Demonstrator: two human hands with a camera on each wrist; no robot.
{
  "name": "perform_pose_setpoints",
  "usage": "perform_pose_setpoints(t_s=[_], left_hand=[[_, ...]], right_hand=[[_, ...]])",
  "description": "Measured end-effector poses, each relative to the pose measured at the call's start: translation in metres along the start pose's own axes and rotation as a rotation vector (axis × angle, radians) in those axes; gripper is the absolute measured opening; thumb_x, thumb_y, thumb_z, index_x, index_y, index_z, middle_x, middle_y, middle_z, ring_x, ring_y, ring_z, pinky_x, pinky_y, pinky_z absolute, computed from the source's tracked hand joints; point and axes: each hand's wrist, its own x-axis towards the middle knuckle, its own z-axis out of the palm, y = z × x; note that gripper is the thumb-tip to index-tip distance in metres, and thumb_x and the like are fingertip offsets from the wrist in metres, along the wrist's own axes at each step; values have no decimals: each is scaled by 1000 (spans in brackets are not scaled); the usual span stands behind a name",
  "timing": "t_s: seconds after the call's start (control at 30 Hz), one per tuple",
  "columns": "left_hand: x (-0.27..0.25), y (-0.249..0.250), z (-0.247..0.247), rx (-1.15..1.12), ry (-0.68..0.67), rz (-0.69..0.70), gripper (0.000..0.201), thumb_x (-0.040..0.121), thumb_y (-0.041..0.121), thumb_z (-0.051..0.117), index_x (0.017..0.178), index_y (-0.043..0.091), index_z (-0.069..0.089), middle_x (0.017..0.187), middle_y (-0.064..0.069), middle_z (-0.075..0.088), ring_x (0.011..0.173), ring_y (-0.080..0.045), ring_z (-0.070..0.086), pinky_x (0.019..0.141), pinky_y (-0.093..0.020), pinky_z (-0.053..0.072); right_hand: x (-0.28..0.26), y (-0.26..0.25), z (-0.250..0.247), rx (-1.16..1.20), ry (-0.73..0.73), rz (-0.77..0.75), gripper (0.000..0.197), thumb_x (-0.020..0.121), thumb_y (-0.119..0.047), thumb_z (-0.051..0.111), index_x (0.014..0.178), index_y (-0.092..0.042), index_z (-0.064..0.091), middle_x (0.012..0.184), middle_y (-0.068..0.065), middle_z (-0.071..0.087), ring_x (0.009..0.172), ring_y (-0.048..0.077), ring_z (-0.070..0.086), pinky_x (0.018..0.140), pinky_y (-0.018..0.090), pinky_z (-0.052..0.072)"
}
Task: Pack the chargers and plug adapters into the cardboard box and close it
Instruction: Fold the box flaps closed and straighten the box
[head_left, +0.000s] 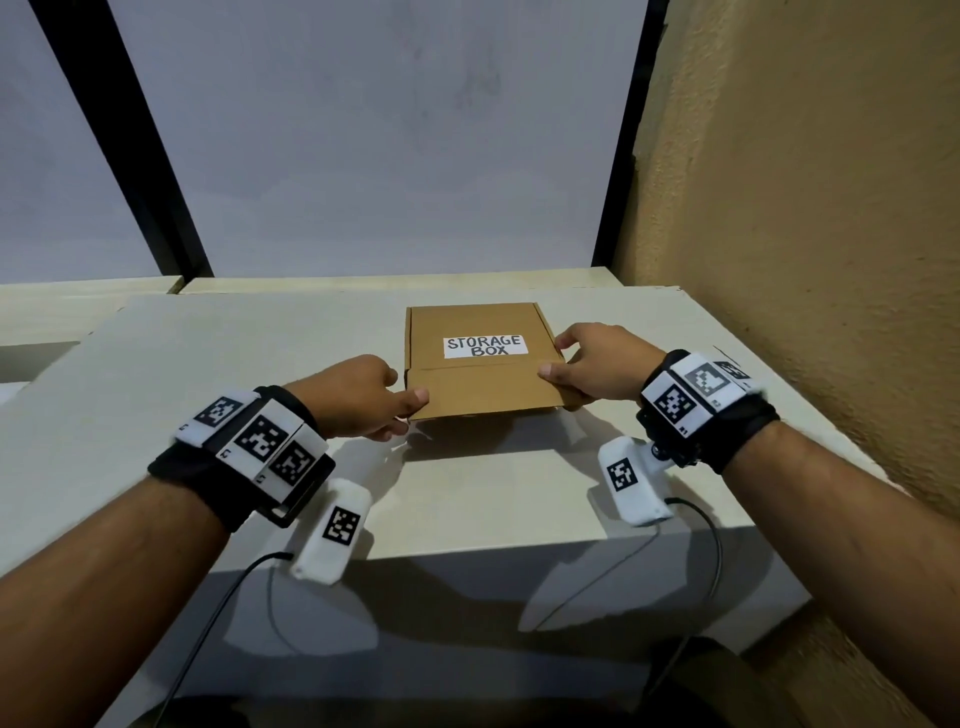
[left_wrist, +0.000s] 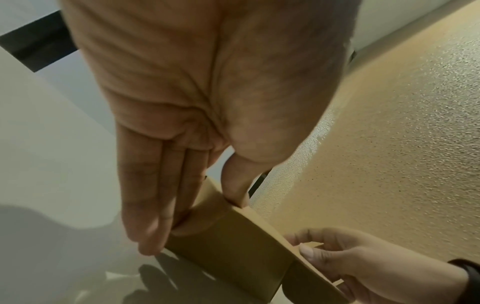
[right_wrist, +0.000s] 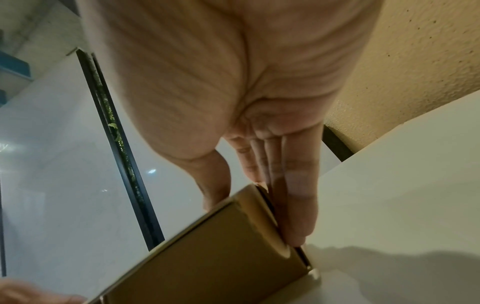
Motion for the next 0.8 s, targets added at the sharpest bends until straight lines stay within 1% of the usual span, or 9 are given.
perform_pose_setpoints(t_s=[0.1, 0.17, 0.23, 0.3, 0.43, 0.5, 0.6, 0.67, 0.8], left_hand=[[2, -3, -2, 13, 5, 13, 76, 88, 38, 59, 144, -2, 27, 103, -8, 70, 91, -17, 69, 85, -35, 56], [4, -6, -3, 80, -4, 32, 76, 86, 40, 62, 142, -1, 31, 101, -5, 71, 93, -17, 68, 85, -36, 56], [4, -7, -5, 136, -15, 50, 74, 84, 42, 63, 142, 3, 37, 100, -2, 73, 92, -16, 68, 84, -35, 56], [3, -3, -7, 205, -6, 59, 76, 83, 45, 64, 144, 9, 35, 98, 1, 74, 87, -14, 67, 80, -32, 55], [1, 5, -9, 270, 10, 78, 75, 81, 43, 68, 144, 16, 37, 83, 4, 75, 72, -14, 64, 63, -24, 47], [1, 4, -10, 271, 8, 81, 74, 79, 43, 69, 142, 18, 40, 76, 6, 75, 68, -11, 63, 64, -24, 49], [5, 0, -12, 209, 16, 51, 81, 78, 41, 71, 145, 14, 33, 80, 3, 75, 73, -12, 68, 77, -29, 56], [7, -1, -12, 144, -27, -11, 84, 80, 40, 70, 146, 10, 27, 87, -2, 76, 77, -15, 72, 78, -30, 57], [7, -1, -14, -78, -166, -73, 75, 86, 24, 66, 146, 5, 26, 97, -13, 72, 82, -21, 73, 63, -24, 58]], right_hand=[[0, 3, 1, 16, -1, -1, 52, 91, -37, 62, 134, -13, 45, 95, 5, 69, 65, 14, 67, 61, 25, 55], [1, 6, 2, -5, -5, -10, 52, 89, -37, 63, 133, -15, 45, 102, 6, 70, 75, 21, 71, 75, 34, 58], [2, 9, 2, -17, -10, -14, 53, 88, -38, 65, 132, -16, 45, 102, 6, 71, 80, 22, 72, 81, 38, 58], [4, 10, 1, -44, -15, -17, 56, 85, -39, 68, 132, -16, 46, 100, 5, 71, 82, 20, 71, 81, 38, 58], [7, 6, -3, -137, -7, -24, 59, 79, -41, 74, 127, -16, 52, 94, 3, 72, 66, 9, 64, 70, 28, 52], [8, 4, -3, -132, -19, -16, 57, 80, -38, 74, 127, -15, 51, 94, 5, 72, 62, 10, 65, 67, 27, 54], [9, 4, -1, -74, -45, -2, 55, 84, -34, 70, 130, -15, 47, 95, 7, 71, 67, 18, 70, 67, 31, 59], [8, 7, -1, 11, -68, 13, 53, 87, -32, 68, 131, -16, 43, 93, 8, 71, 76, 23, 73, 70, 35, 61], [6, 10, 1, 119, -109, 20, 49, 91, -25, 64, 131, -14, 39, 93, 12, 72, 83, 27, 73, 77, 41, 61]])
